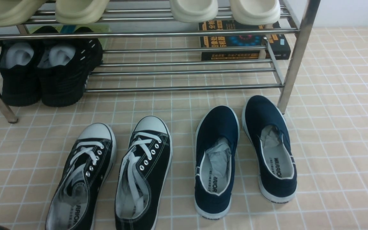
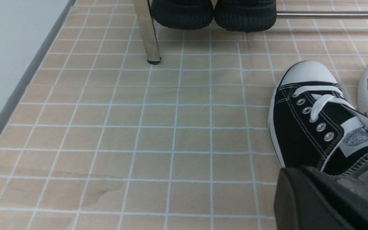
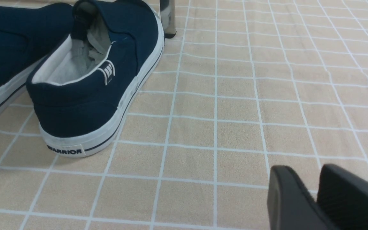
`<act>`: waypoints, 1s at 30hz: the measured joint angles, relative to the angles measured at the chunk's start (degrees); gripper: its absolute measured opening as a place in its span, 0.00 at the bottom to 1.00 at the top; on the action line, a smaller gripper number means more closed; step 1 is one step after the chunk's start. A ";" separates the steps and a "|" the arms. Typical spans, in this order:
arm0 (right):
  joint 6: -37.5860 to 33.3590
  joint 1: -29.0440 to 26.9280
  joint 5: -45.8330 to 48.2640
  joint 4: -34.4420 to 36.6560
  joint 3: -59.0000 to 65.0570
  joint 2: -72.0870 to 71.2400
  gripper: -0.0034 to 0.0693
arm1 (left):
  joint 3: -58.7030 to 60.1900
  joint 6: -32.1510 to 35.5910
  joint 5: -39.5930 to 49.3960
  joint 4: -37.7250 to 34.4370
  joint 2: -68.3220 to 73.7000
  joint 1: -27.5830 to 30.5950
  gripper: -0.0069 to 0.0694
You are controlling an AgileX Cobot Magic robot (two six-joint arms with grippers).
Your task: Take the shoes off the shelf from the light coffee tablecloth by hand.
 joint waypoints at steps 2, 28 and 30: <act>0.00 0.00 0.00 0.00 0.05 0.00 0.29 | 0.00 0.00 0.05 0.45 -0.16 0.00 0.11; 0.00 -0.02 -0.13 0.24 0.05 0.00 0.34 | 20.60 2.82 -14.38 -6.40 -10.62 5.78 0.15; 0.00 -0.02 -0.13 0.24 0.05 0.00 0.35 | 20.60 2.82 -14.38 -6.38 -10.62 5.78 0.15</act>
